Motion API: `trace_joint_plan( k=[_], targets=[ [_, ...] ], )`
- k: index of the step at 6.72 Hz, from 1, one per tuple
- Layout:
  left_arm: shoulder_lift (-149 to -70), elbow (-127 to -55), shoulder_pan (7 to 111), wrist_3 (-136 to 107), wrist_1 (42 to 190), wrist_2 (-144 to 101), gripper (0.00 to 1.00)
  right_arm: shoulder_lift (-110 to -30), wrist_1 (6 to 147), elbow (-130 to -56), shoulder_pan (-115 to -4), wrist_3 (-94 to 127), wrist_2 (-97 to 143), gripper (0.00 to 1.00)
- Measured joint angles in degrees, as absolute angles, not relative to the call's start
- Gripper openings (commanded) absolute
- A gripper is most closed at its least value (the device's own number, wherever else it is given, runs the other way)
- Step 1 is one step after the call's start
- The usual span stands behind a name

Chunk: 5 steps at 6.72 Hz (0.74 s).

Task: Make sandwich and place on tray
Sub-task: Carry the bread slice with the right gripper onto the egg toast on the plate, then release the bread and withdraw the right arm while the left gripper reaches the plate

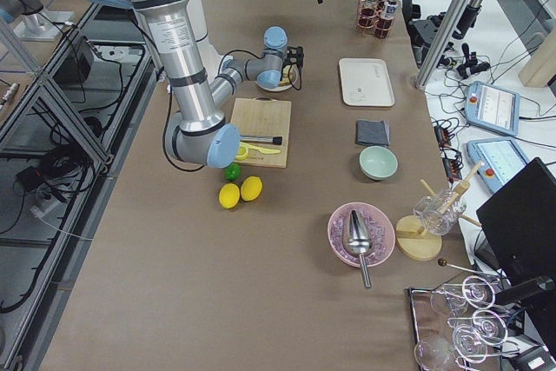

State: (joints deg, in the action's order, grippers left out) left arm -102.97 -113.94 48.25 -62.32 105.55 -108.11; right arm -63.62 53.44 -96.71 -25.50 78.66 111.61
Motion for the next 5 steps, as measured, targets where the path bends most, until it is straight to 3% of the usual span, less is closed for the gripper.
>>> trace_joint_plan(
  k=[1, 5],
  targets=[
    [-103.0, -113.92, 48.25, -62.32, 105.56, -108.1, 0.98, -63.67, 53.44, -96.47, -25.49, 78.65, 111.41, 0.99],
    [-104.06, -113.94, 48.1, -62.91, 105.5, -108.13, 0.98, -63.64, 53.82, -98.37, -26.19, 81.08, 108.86, 0.99]
  ],
)
